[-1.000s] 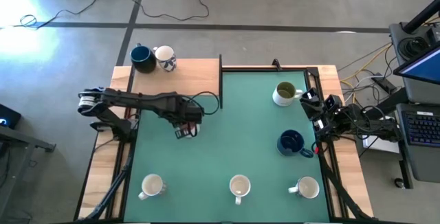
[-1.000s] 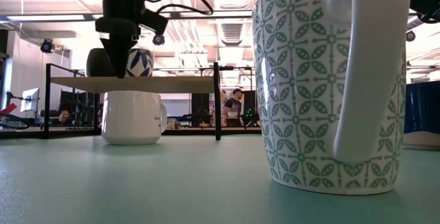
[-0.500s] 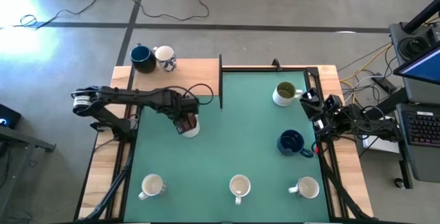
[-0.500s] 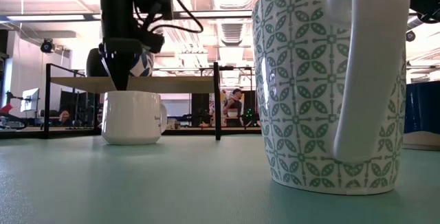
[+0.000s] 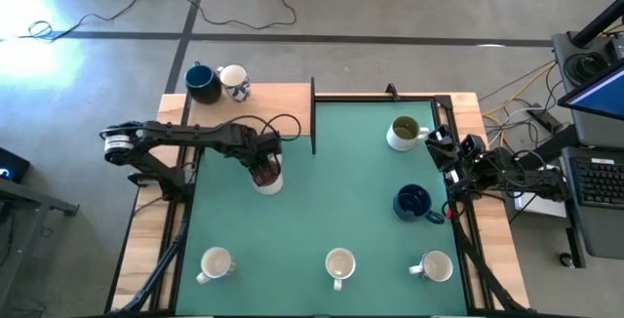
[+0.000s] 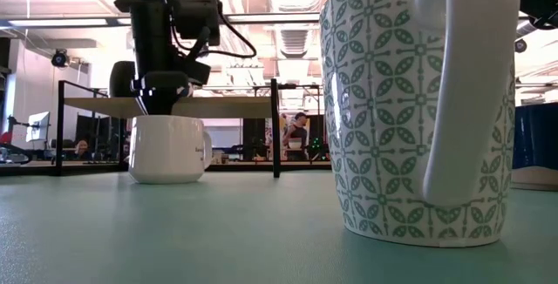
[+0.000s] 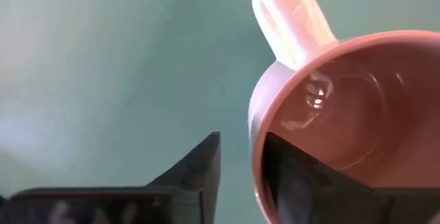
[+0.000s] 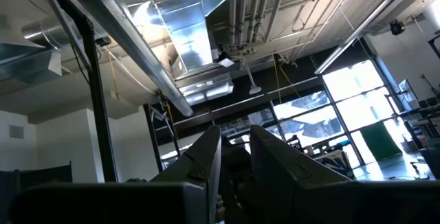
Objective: Place coffee mugs
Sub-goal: Put the white pink mug on the shelf
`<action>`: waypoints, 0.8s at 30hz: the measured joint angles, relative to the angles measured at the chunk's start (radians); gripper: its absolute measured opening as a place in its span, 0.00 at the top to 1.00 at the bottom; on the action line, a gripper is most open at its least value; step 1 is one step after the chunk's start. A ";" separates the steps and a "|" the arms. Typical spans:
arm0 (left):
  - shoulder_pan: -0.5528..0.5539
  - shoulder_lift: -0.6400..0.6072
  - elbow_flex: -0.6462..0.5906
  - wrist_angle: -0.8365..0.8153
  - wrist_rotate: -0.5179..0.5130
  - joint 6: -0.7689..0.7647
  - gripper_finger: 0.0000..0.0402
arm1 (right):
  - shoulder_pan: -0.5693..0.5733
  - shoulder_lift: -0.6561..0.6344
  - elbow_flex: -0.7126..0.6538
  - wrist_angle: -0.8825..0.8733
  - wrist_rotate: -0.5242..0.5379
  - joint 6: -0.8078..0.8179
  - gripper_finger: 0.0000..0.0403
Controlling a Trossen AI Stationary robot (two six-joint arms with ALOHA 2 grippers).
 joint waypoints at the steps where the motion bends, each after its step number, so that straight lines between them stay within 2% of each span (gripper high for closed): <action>1: 0.001 0.000 0.000 0.000 0.001 0.001 0.82 | 0.000 0.000 0.000 0.000 0.000 0.000 0.83; 4: 0.001 0.000 0.000 0.000 0.003 0.002 0.94 | 0.000 0.000 0.000 0.000 0.000 0.000 0.83; 6: 0.002 0.000 0.002 0.002 0.024 -0.001 0.98 | 0.000 0.000 0.000 0.000 0.000 0.000 0.83; 10: 0.002 0.000 0.018 -0.011 0.069 0.000 0.96 | 0.000 0.000 0.000 0.000 0.000 0.000 0.83; 14: 0.001 0.000 0.088 -0.066 0.138 0.000 0.98 | 0.000 0.000 0.000 0.000 0.000 0.000 0.83; 24: -0.006 0.000 0.334 -0.247 0.132 0.022 0.99 | 0.000 0.000 0.000 0.000 0.000 0.000 0.83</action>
